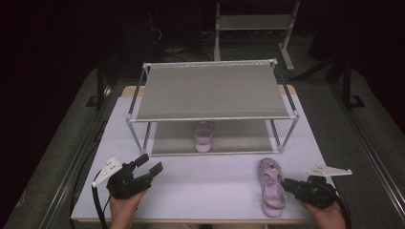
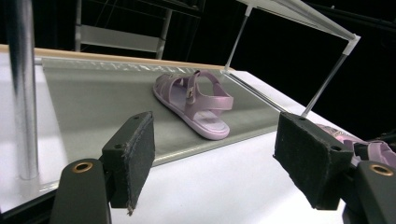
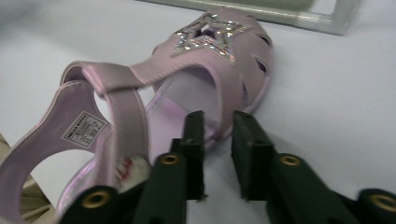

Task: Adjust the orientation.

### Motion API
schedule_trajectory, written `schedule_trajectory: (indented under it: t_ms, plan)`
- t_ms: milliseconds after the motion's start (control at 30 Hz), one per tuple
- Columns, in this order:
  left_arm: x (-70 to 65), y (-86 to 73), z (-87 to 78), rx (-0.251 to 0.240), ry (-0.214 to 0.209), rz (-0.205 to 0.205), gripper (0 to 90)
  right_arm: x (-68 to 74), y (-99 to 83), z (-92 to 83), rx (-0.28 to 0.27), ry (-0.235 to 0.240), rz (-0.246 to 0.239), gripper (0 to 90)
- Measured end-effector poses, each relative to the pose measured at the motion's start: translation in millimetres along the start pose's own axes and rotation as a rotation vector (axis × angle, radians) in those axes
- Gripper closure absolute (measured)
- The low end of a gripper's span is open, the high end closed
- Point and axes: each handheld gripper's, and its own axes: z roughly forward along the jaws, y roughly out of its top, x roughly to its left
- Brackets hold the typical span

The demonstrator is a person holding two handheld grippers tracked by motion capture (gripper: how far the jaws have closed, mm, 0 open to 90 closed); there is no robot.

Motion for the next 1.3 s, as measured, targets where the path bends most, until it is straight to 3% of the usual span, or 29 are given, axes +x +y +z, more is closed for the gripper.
schedule_trajectory:
  t_ms: [133, 167, 333, 667, 1000, 1133, 1200, 1300]
  plan:
    - [0.0, 0.5, -0.4, 0.0, 0.002, 0.005, 28.6, 0.2, 0.0, -1.6, -0.013, -0.011, 0.006, 57.6]
    - [0.0, 0.6, -0.3, 0.0, 0.002, 0.009, 28.6, 1.1, 1.3, -2.7, -0.021, -0.019, 0.005, 48.6]
    - [0.3, 0.0, 0.0, 0.0, 0.001, 0.002, 28.6, 0.1, 1.3, -6.1, -0.043, -0.03, 0.039, 33.0]
    - [1.0, 0.1, -0.7, -0.006, 0.002, -0.002, 28.6, -4.5, -8.6, -19.4, -0.052, 0.013, 0.092, 29.6]
    - [0.2, -0.7, 0.7, -0.004, -0.002, -0.007, 28.6, 14.5, -6.3, -34.9, -0.09, 0.067, 0.047, 34.7]
    - [0.5, -0.4, 0.4, -0.006, -0.002, -0.009, 28.6, 21.8, -4.3, -33.9, -0.089, 0.081, 0.033, 35.3]
    - [0.5, -0.1, -0.1, -0.008, -0.001, -0.006, 28.7, 28.1, -2.9, -30.8, -0.078, 0.089, 0.017, 39.8]
    - [1.0, 0.2, -0.3, -0.005, 0.0, 0.0, 28.7, 32.2, -3.7, -25.3, -0.075, 0.08, 0.03, 42.9]
